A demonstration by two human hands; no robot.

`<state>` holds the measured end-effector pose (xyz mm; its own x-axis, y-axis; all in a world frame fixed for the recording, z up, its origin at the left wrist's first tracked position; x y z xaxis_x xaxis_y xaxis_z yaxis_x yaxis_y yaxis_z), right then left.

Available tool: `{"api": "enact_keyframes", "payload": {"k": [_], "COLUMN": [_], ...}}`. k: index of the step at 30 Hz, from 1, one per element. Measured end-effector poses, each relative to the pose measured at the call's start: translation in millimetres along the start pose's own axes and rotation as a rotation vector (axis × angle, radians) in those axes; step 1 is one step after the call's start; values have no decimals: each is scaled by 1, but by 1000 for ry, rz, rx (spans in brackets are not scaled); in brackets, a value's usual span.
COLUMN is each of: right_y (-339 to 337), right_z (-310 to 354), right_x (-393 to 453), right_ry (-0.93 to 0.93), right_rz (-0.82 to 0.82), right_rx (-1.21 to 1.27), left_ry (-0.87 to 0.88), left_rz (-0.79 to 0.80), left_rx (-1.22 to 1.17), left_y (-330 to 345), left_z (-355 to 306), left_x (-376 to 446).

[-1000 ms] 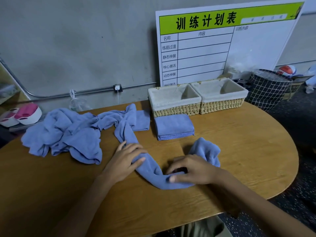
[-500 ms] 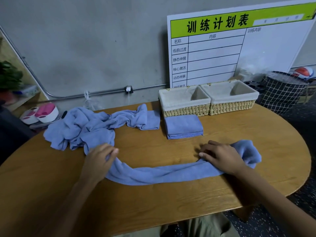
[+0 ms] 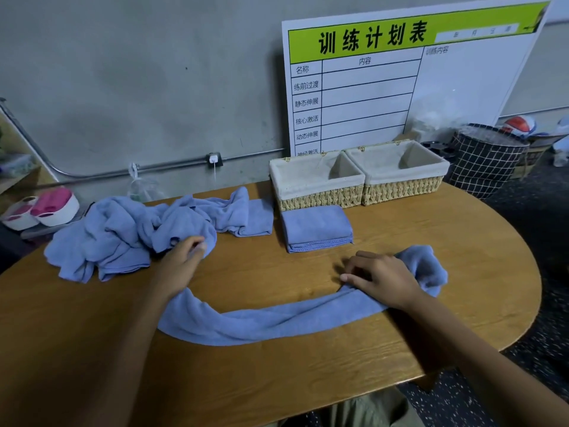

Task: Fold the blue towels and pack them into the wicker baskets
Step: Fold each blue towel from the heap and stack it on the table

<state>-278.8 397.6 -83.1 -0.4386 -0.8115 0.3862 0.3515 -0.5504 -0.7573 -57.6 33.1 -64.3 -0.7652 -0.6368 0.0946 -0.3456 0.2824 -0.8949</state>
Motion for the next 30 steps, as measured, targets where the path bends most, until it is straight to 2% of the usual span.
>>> {"api": "enact_keyframes", "payload": {"k": [2, 3, 5, 6, 9, 12, 14, 17, 19, 21, 24, 26, 30], "right_y": [-1, 0, -1, -2, -6, -11, -12, -6, 0, 5, 1, -9, -29], "right_z": [0, 0, -2, -2, -6, -6, -2, 14, 29, 44, 56, 60, 73], "right_x": [0, 0, 0, 0, 1, 3, 6, 15, 25, 35, 47, 52, 58], "right_ry": [-4, -6, 1, 9, 7, -35, -29, -22, -44, -71, -102, -117, -139], "right_rz": [1, 3, 18, 41, 162, 315, 352, 283, 222, 187, 104, 30, -54], "right_rx": [10, 12, 20, 38, 160, 215, 236, 370, 444, 466, 491, 525, 566], "left_ry": [154, 251, 428, 459, 420, 401, 390, 395, 358, 297, 311, 319, 281], "left_rz": [-78, -97, -66, -56, -46, 88, 208, 299, 354, 459, 563, 556, 388], "left_rx": [155, 156, 199, 223, 139, 84, 81, 25, -96, -264, -316, -349, -609], "left_y": [6, 12, 31, 38, 31, 17, 15, 23, 30, 40, 44, 42, 32], "left_z": [-28, -42, -54, -53, -32, -23, -27, -50, -76, -103, -129, -135, -156], "left_x": [-10, -21, -42, -50, -64, -80, -92, -96, -95, -90, -84, -78, -63]}}
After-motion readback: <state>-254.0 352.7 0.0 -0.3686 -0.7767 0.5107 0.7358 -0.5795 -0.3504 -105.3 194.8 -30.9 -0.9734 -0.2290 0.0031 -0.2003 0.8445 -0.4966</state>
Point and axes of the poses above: each hand's wrist, its own x-axis towards the middle knuckle, its own y-axis out of the palm, z = x × y, the point moved 3 cm from there along x, towards the middle knuckle, and after that the axes turned 14 degrees about x, right-handed, at the moved point
